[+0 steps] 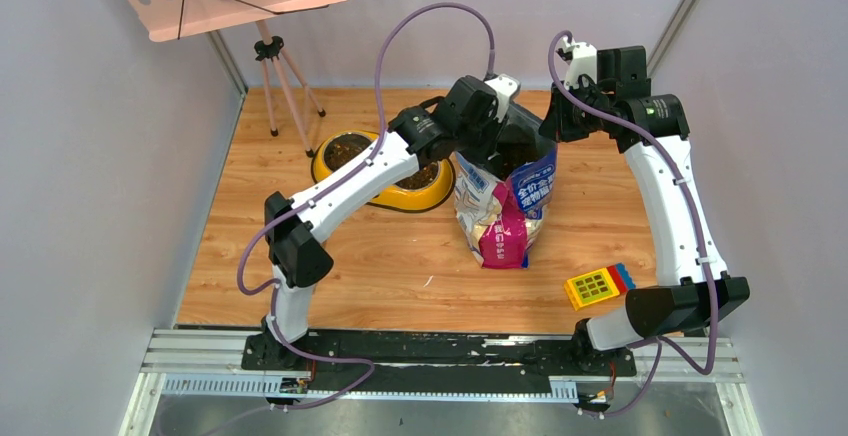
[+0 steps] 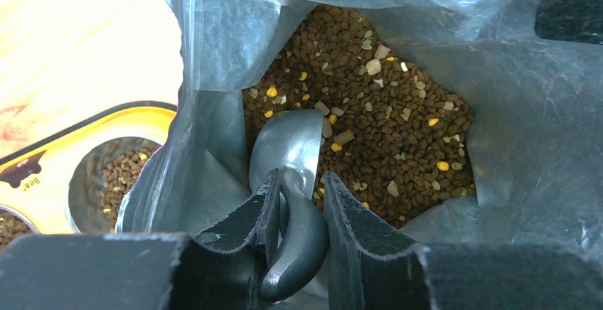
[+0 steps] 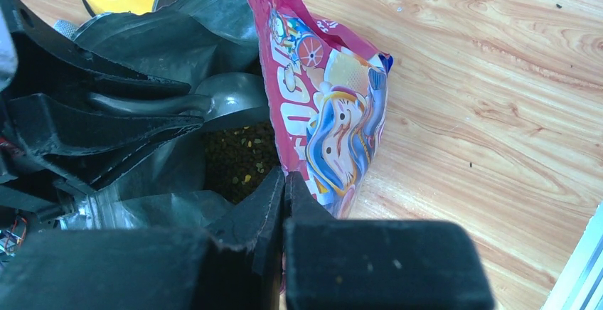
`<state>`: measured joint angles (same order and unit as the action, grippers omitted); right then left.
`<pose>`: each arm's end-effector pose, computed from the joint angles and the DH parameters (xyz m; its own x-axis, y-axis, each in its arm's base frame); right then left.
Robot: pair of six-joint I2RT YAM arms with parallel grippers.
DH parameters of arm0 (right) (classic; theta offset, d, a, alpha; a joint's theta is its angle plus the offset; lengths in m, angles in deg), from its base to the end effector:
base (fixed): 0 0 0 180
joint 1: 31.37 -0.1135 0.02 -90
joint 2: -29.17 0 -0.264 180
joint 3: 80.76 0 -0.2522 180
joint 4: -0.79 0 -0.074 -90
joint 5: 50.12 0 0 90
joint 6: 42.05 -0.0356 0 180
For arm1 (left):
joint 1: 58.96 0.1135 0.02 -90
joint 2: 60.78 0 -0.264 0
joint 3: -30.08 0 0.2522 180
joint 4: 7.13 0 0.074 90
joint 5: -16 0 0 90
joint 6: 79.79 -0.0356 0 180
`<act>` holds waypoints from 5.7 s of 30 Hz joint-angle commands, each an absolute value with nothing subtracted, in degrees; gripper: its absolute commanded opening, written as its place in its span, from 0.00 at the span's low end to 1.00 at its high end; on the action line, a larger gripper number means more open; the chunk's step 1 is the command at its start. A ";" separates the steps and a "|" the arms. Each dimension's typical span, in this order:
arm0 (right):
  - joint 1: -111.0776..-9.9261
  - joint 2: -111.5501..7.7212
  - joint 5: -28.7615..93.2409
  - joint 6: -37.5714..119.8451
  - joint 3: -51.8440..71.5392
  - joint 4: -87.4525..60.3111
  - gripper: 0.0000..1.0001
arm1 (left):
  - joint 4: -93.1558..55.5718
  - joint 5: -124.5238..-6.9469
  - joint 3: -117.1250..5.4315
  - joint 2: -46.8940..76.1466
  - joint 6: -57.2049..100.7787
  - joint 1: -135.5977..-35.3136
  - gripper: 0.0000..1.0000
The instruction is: Serve the pet food
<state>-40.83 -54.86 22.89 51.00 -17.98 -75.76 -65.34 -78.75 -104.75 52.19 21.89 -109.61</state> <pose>0.2766 0.0566 0.4399 -0.6568 -0.1610 -0.7367 -0.4023 0.9011 0.1617 0.2846 -0.3424 0.3856 -0.5155 0.3105 -0.7987 0.6372 0.7621 -0.1150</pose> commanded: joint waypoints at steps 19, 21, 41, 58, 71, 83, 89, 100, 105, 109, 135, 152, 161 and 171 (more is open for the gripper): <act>-40.84 -51.52 20.87 50.01 -19.74 -67.73 0.00 | -59.45 -54.63 -103.64 54.79 33.44 -104.41 0.00; -40.84 -51.52 20.96 50.13 -19.56 -67.66 0.00 | -59.15 -54.10 -103.91 54.24 34.60 -103.87 0.00; -40.79 -54.15 20.67 49.94 -20.78 -67.79 0.00 | -52.31 -45.84 -100.72 51.06 47.24 -98.56 0.00; -40.80 -56.24 24.62 52.74 -20.85 -70.31 0.00 | -51.82 -41.78 -99.86 46.41 58.68 -93.33 0.00; -40.83 -56.34 25.85 56.03 -20.89 -71.40 0.00 | -47.09 -36.61 -91.16 42.76 69.09 -86.88 0.00; -40.79 -56.26 25.76 56.03 -20.43 -71.51 0.00 | -33.07 -23.67 -86.35 41.88 76.10 -83.72 0.00; -40.79 -55.09 26.72 56.82 -20.34 -72.02 0.00 | -25.89 -18.94 -77.75 38.69 82.93 -77.99 0.00; -40.86 -56.86 25.41 54.59 -22.99 -73.48 0.00 | -18.82 -16.76 -80.91 43.43 89.58 -81.65 0.00; -40.85 -54.79 26.25 55.49 -21.09 -73.18 0.00 | -16.46 -18.90 -78.03 40.92 91.76 -77.29 0.00; -40.83 -54.28 25.91 54.95 -19.39 -72.47 0.00 | -16.65 -19.04 -82.47 43.76 89.53 -82.28 0.00; -40.78 -56.36 25.99 55.51 -22.02 -72.43 0.00 | -14.78 -16.05 -78.29 40.41 90.31 -81.49 0.00; -40.79 -56.09 26.10 55.51 -22.68 -72.43 0.00 | -12.08 -13.02 -76.45 37.91 90.92 -79.77 0.00; -40.83 -56.03 25.56 55.73 -22.07 -72.60 0.00 | -13.63 -13.39 -83.23 43.26 89.43 -79.54 0.00; -40.84 -56.69 25.57 56.21 -23.14 -72.65 0.00 | -13.52 -14.64 -82.09 41.38 89.09 -76.30 0.00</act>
<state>-40.83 -56.94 26.08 55.59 -19.60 -76.59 -15.97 -14.29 -80.41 43.53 89.23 -78.40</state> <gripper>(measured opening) 0.014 0.318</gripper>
